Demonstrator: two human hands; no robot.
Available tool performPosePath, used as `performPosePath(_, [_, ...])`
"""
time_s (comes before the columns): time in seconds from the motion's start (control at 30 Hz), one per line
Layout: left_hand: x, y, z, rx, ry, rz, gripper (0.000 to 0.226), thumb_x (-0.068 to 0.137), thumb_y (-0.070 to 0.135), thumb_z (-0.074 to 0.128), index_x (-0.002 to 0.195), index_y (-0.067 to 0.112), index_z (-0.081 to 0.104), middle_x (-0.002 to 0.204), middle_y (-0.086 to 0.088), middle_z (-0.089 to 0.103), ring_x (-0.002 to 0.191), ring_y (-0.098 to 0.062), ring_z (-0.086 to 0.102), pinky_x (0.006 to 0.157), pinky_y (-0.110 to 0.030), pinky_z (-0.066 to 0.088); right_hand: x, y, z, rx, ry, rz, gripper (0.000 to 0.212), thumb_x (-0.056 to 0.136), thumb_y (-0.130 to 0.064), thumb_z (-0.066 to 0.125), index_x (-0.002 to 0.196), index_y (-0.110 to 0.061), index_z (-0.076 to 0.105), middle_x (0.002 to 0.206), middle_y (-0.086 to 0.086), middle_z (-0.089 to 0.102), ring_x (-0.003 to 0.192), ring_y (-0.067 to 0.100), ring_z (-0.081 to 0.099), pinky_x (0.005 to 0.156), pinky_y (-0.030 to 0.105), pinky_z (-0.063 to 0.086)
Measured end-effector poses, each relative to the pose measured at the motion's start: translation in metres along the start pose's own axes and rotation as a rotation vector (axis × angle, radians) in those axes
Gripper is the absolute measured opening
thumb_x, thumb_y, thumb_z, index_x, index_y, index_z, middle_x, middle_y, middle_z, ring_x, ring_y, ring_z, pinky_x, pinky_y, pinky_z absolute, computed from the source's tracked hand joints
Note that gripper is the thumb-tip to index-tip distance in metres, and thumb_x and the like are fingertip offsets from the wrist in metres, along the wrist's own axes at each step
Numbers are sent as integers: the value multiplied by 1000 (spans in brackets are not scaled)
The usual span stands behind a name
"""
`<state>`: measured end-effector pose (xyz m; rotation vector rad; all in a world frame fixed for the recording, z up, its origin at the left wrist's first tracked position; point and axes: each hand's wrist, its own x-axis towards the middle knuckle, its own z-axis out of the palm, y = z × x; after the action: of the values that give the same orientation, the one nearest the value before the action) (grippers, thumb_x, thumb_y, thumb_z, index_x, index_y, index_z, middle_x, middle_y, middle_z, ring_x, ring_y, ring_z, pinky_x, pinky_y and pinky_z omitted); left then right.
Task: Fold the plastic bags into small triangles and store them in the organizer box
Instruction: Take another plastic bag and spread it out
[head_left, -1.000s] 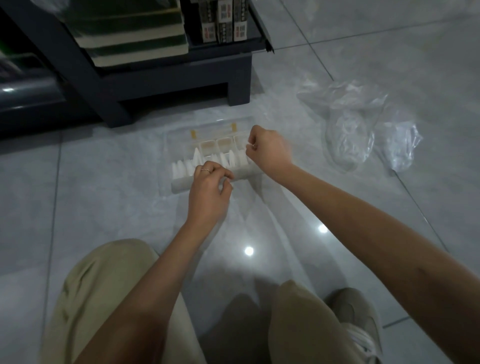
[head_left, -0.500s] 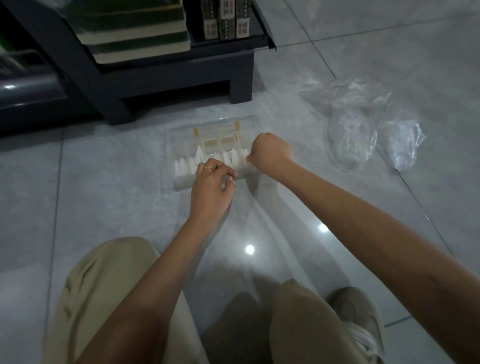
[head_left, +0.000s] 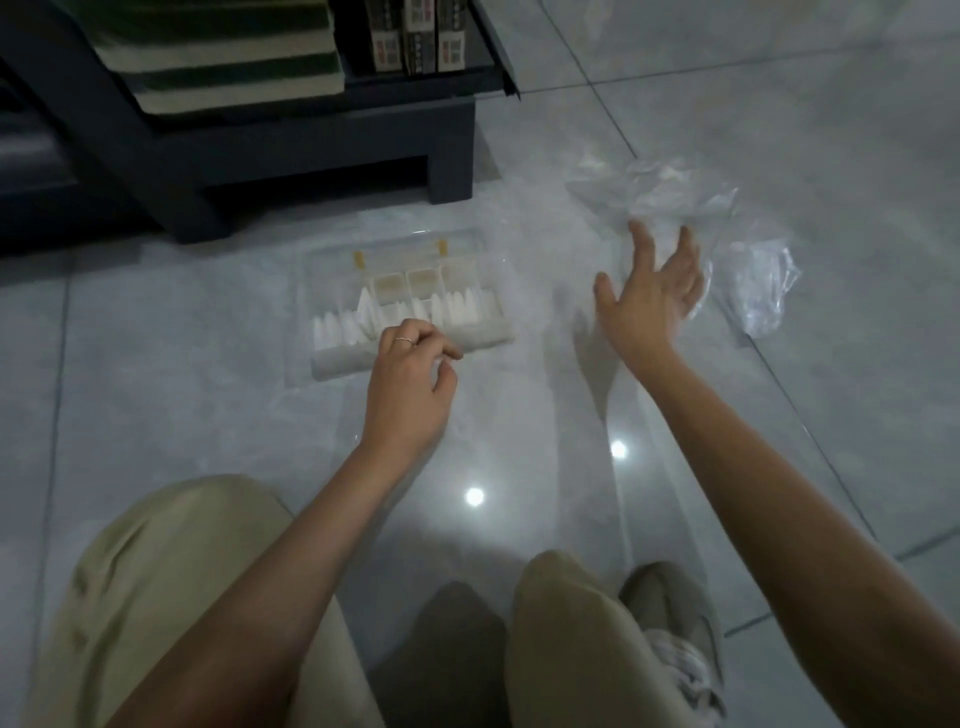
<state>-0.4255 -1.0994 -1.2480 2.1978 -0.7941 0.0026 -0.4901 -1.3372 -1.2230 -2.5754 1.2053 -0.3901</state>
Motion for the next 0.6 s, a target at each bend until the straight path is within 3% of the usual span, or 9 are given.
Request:
performPosePath(0.07, [-8,7,6,-5,-45,37,15,82,-1,56,86,7,68,97,0,52,99,-14,42,84,-17,34,-1,34,6,-8,-202,112,63,95,-44,49,151,-31,24,159,21,-5,147,38,-2,117,51,2])
performPosePath(0.17, [-15,17,13,27,-138,156,16,80,4,54,85,8,68,100,-4,58,98,-16,45,83,-29,41,-21,69,18,-132,-373,88,62,97,-48,43,152,-25,23,160,17,7,147,35,6,115,57,-3])
performPosePath(0.27, [-17,24,13,64,-191,266,19,82,13,49,85,10,68,103,-4,60,100,-18,48,82,-35,44,-53,82,16,-18,-196,139,48,96,-32,47,140,-13,44,147,12,38,138,29,32,116,52,-3])
performPosePath(0.33, [-18,27,12,50,-193,274,17,82,11,52,87,10,68,104,-3,60,101,-18,49,84,-35,44,-74,82,7,158,-46,134,26,92,-17,55,116,-11,64,124,7,58,117,27,53,116,42,12])
performPosePath(0.4, [-20,30,11,10,-184,243,16,82,8,56,91,9,69,105,-2,59,102,-18,49,87,-34,44,-91,74,-9,397,57,104,14,86,-5,60,95,-14,67,103,1,64,97,14,58,100,20,34])
performPosePath(0.47, [-22,35,7,-59,-194,202,18,82,8,58,97,10,68,108,-1,59,106,-15,48,93,-27,40,-102,58,-27,640,106,119,20,83,2,60,86,-18,62,91,-4,64,82,-2,54,79,5,36])
performPosePath(0.53, [-25,42,3,-138,-239,157,24,84,10,63,108,12,66,116,3,54,113,-10,45,98,-11,31,-106,41,-41,913,160,186,24,81,2,56,83,-22,58,81,-7,58,72,-1,51,71,12,40])
performPosePath(0.6, [-30,48,0,-228,-270,122,37,86,14,67,122,18,60,127,8,45,122,-7,41,102,-8,29,-104,28,-53,1252,221,303,22,78,0,51,82,-22,56,75,0,50,68,11,48,67,23,44])
